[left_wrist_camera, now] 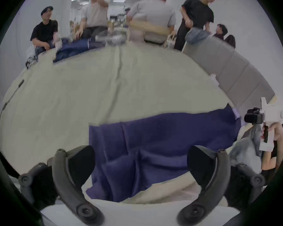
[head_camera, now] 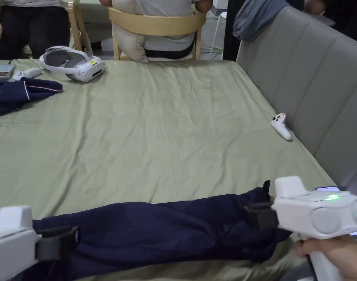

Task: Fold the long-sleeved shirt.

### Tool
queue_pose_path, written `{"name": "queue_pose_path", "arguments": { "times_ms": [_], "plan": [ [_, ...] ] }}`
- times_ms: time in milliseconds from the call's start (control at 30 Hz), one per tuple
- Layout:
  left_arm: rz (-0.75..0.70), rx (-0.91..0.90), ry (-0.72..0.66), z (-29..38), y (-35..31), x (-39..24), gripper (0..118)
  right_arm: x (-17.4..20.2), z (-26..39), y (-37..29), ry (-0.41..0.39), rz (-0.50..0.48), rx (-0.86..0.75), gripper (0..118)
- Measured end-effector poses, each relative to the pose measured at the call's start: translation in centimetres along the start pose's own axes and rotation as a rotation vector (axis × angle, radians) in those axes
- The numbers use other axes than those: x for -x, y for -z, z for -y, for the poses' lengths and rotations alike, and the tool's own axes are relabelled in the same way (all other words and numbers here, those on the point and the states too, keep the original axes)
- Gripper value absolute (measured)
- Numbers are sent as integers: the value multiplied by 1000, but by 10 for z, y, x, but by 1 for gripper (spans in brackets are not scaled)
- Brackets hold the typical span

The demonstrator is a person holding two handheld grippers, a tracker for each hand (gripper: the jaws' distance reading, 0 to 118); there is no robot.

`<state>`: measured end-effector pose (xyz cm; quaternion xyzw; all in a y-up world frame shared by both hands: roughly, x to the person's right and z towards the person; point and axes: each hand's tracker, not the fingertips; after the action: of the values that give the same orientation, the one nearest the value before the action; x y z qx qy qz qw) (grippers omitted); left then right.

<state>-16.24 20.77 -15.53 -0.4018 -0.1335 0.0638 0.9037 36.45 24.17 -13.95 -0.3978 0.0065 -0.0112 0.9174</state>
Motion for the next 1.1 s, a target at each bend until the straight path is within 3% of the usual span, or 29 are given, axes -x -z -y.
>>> {"name": "queue_pose_path", "arguments": {
  "times_ms": [100,133,167,200,233,300,333,367,433,467,500,667,800,900,933,1000,1100],
  "plan": [
    [-51,-100,40,-27,-17,-6,103,-1,-26,-24,47,29,-142,113],
    [-67,-135,53,-31,-21,-10,93,1,-28,-27,59,30,-168,102],
    [-61,-146,69,-43,-24,-10,68,3,-30,-28,51,25,-184,75],
    [-60,-146,81,-45,-22,-13,14,6,-33,-26,45,24,-180,14],
    [-61,-149,69,-46,-20,-12,5,9,-35,-21,49,28,-166,1],
    [12,-118,3,-51,-18,11,4,16,-36,-20,30,2,-139,1],
    [54,-124,-55,-51,-19,19,4,17,-34,-21,27,-32,-134,1],
    [102,-139,-126,-47,-21,33,12,19,-32,-23,36,-58,-137,1],
    [201,-121,-220,-41,-20,58,92,23,-24,-22,51,-83,-132,1],
    [249,-59,-304,-33,-13,74,111,25,-23,-22,48,-86,-127,1],
    [342,-86,-388,-22,-5,87,106,27,-22,-21,43,-86,-121,1],
    [453,26,-645,20,33,163,111,38,-17,-15,3,-109,-102,1],
    [531,110,-789,40,51,134,111,44,-15,-10,3,-104,-92,1],
    [549,188,-831,57,72,138,111,49,-16,-9,0,-110,-94,1],
    [676,71,-841,49,75,135,111,52,-16,-9,-1,-118,-94,1],
    [690,141,-913,52,100,133,111,56,-17,-8,0,-127,-92,1],
    [751,124,-818,51,120,110,111,61,-16,-6,-14,-144,-86,1]
  ]
}}
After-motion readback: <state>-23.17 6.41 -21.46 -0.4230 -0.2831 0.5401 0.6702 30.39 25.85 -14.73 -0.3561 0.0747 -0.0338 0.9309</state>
